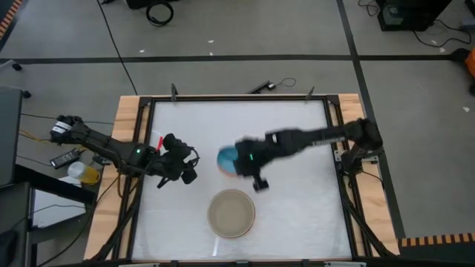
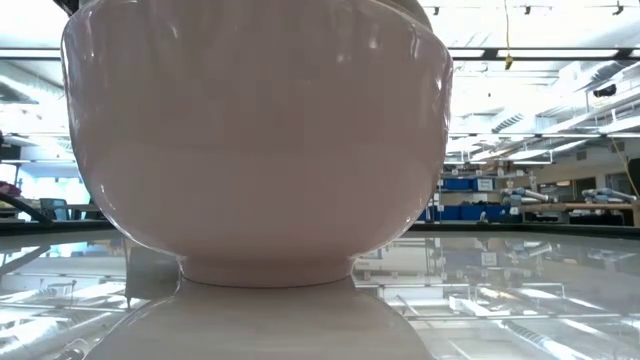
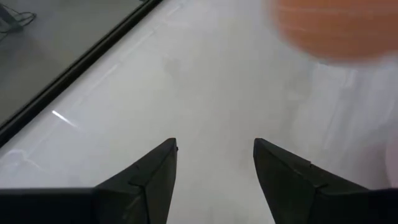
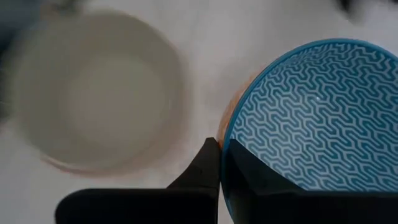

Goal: Nest bowls inside each other
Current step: Stack the blue bowl on top of the gray bowl

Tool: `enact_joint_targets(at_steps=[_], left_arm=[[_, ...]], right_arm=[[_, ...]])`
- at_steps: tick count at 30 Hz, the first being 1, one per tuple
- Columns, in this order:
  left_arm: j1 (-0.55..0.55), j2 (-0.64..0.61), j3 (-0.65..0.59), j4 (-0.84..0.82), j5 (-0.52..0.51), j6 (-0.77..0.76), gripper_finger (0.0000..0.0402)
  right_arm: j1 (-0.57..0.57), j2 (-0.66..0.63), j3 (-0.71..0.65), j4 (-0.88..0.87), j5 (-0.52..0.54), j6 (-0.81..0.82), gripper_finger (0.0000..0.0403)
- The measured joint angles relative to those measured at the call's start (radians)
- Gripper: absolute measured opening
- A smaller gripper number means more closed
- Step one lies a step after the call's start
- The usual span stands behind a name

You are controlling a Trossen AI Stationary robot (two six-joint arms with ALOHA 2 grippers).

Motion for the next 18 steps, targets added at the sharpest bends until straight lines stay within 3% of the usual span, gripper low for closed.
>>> enact_joint_targets(at_steps=[9, 18], left_arm=[[-0.061, 0.001, 0.000, -0.014, -0.034, -0.106, 0.0214], [-0.091, 0.001, 0.000, -0.010, -0.034, -0.129, 0.0214]], right_arm=[[0.267, 0.006, 0.000, 0.158, 0.059, 0.099, 0.0015], [0.306, 0.166, -0.008, 0.164, 0.063, 0.118, 0.0015]])
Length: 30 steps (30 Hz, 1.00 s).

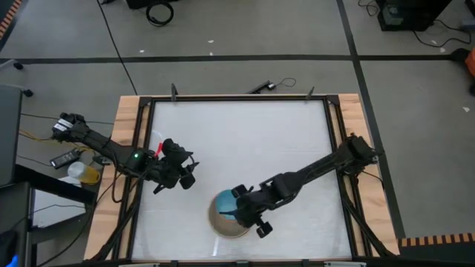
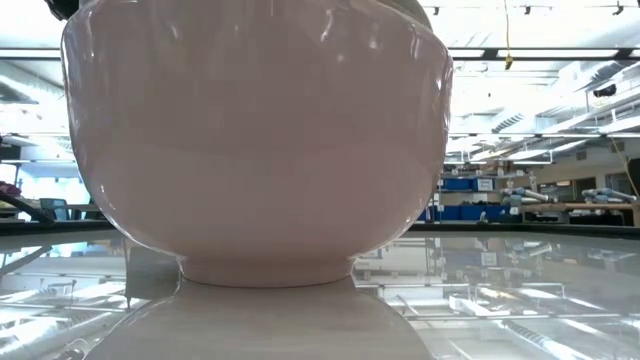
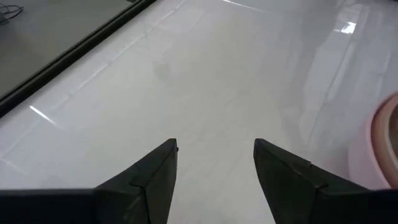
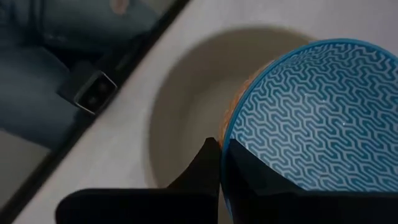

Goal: Nest bowls inside each other
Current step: Stack the blue bowl on top of the gray bowl, then return to Home Position

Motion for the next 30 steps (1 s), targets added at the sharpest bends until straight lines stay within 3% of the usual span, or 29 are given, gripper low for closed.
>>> enact_joint_targets(at_steps=[4, 11, 16, 19, 21, 25, 28, 30], left_arm=[[0.001, 0.000, 0.000, -0.002, 0.000, 0.002, 0.0214], [0.003, 0.000, 0.000, -0.008, -0.001, 0.018, 0.0214], [-0.006, 0.000, 0.000, -0.007, -0.101, 0.030, 0.0214], [-0.033, -0.007, 0.000, -0.008, -0.210, 0.050, 0.0214], [-0.054, -0.009, -0.007, 0.009, -0.248, 0.057, 0.0214], [-0.102, -0.013, -0.155, 0.231, -0.274, 0.098, 0.0214], [-0.103, -0.013, -0.317, 0.546, -0.256, 0.206, 0.0214], [-0.074, -0.013, -0.418, 0.790, -0.190, 0.324, 0.0214]], right_arm=[[-0.002, 0.043, 0.000, 0.004, 0.002, 0.004, 0.0046], [-0.003, 0.014, 0.003, 0.006, -0.013, 0.055, 0.0161], [-0.015, -0.110, 0.003, -0.074, 0.183, 0.153, 0.0208], [-0.029, -0.244, -0.063, -0.074, 0.354, 0.168, 0.0210], [-0.048, -0.351, -0.150, -0.028, 0.402, 0.199, 0.0206], [-0.081, -0.588, -0.419, 0.170, 0.417, 0.273, 0.0199], [-0.091, -0.747, -0.652, 0.373, 0.454, 0.325, 0.0195], [-0.091, -0.827, -0.796, 0.515, 0.515, 0.346, 0.0194]])
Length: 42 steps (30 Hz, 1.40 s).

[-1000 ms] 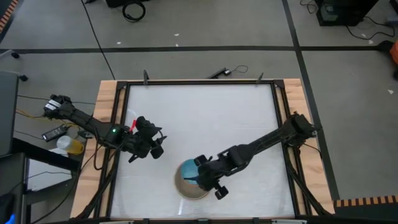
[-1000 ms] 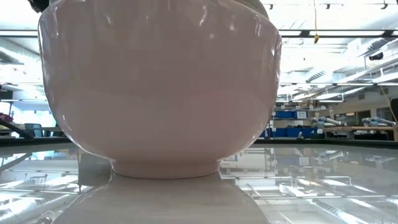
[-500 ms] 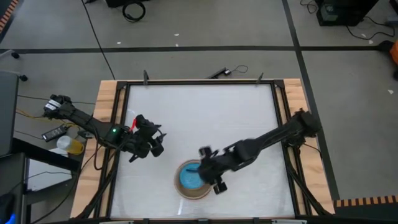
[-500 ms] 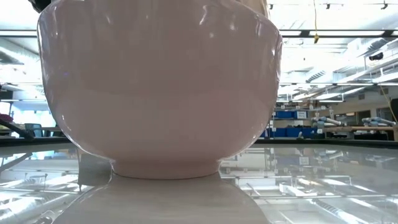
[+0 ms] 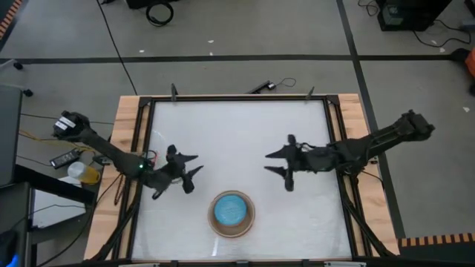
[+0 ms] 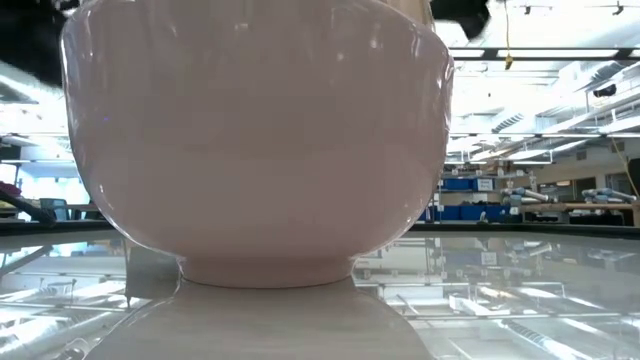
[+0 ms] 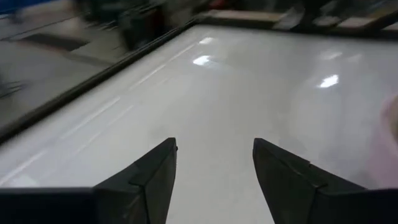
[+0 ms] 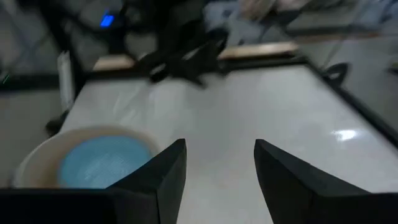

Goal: Nest bowls inside each other
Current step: Return to Home Position

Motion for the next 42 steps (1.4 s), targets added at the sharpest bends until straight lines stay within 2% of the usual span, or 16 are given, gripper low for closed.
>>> enact_joint_targets(at_steps=[3, 6, 9, 13, 17, 22, 28, 33, 38, 42], left_arm=[[0.111, 0.000, -0.117, 0.343, 0.195, 0.167, 0.0214], [0.294, -0.001, -0.169, 0.551, 0.449, 0.259, 0.0208], [0.486, -0.001, -0.165, 0.553, 0.671, 0.278, 0.0193], [0.658, -0.047, -0.154, 0.553, 0.854, 0.334, 0.0171], [0.780, -0.189, -0.152, 0.491, 0.944, 0.368, 0.0162], [0.858, -0.436, -0.152, 0.255, 1.003, 0.385, 0.0160], [0.846, -0.682, -0.161, -0.001, 1.007, 0.375, 0.0160], [0.817, -0.830, -0.238, -0.039, 1.006, 0.338, 0.0160], [0.805, -0.962, -0.263, -0.122, 0.995, 0.340, 0.0160], [0.805, -1.043, -0.197, -0.269, 0.976, 0.366, 0.0160]], right_arm=[[-0.009, -0.076, -0.167, 0.196, 0.074, -0.005, 0.0192], [-0.049, -0.140, -0.248, 0.292, 0.084, -0.029, 0.0187], [-0.099, -0.223, -0.307, 0.316, 0.042, -0.034, 0.0181], [-0.156, -0.380, -0.381, 0.368, -0.087, -0.053, 0.0174], [-0.189, -0.526, -0.425, 0.270, -0.074, -0.051, 0.0164], [-0.200, -0.625, -0.501, 0.232, -0.054, -0.003, 0.0150], [-0.200, -0.633, -0.618, 0.359, -0.052, 0.028, 0.0138], [-0.200, -0.626, -0.708, 0.476, -0.052, 0.049, 0.0136], [-0.206, -0.663, -0.728, 0.475, -0.121, 0.015, 0.0136], [-0.230, -0.753, -0.689, 0.324, -0.134, -0.034, 0.0136]])
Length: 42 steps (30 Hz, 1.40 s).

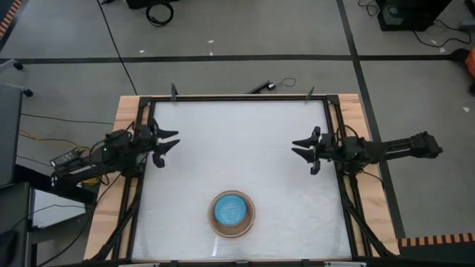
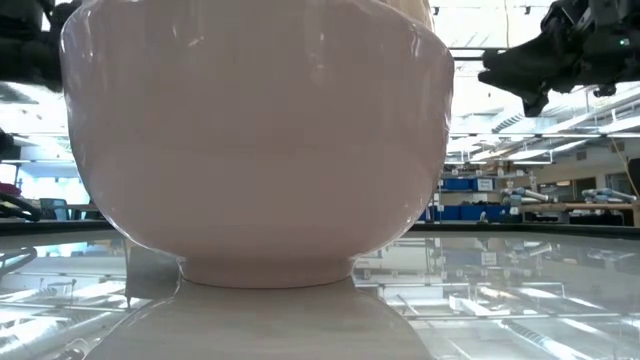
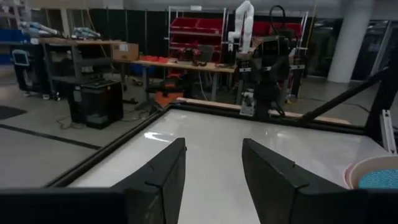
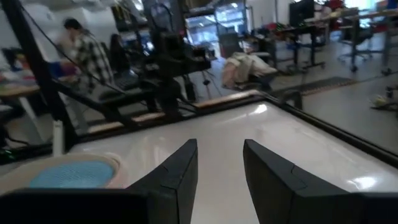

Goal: Nest bowls inside each other
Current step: Return to Home Position

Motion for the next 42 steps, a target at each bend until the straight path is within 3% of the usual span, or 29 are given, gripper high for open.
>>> enact_joint_targets(at_steps=[4, 11, 17, 21, 27, 33, 35, 37, 39, 42], left_arm=[[-0.001, 0.006, 0.014, -0.045, -0.002, -0.002, 0.0160], [-0.001, 0.004, -0.047, -0.001, 0.002, -0.029, 0.0160], [-0.019, 0.004, -0.100, 0.069, 0.004, -0.045, 0.0160], [-0.035, 0.005, -0.153, 0.165, 0.005, -0.058, 0.0160], [-0.071, 0.008, -0.153, 0.171, 0.024, -0.077, 0.0160], [-0.093, 0.008, -0.153, 0.165, -0.037, -0.061, 0.0160], [-0.093, 0.008, -0.153, 0.162, -0.039, -0.061, 0.0160], [-0.093, 0.008, -0.153, 0.151, -0.041, -0.066, 0.0160], [-0.093, 0.008, -0.153, 0.152, -0.042, -0.068, 0.0160], [-0.093, 0.008, -0.153, 0.152, -0.042, -0.068, 0.0160]], right_arm=[[-0.030, -0.114, 0.000, -0.096, -0.001, 0.013, 0.0136], [-0.036, -0.216, -0.115, 0.031, -0.050, 0.027, 0.0136], [-0.036, -0.234, -0.132, -0.009, -0.049, 0.029, 0.0136], [-0.036, -0.233, -0.132, -0.011, 0.031, 0.027, 0.0137], [-0.035, -0.233, -0.132, 0.000, 0.051, 0.025, 0.0137], [-0.035, -0.233, -0.132, 0.002, 0.052, 0.026, 0.0138], [-0.036, -0.216, -0.132, 0.052, 0.197, 0.153, 0.0137], [-0.045, -0.188, -0.125, 0.085, 0.483, 0.302, 0.0137], [-0.051, -0.176, -0.125, 0.101, 0.701, 0.363, 0.0138], [-0.060, -0.174, -0.125, 0.107, 0.890, 0.350, 0.0138]])
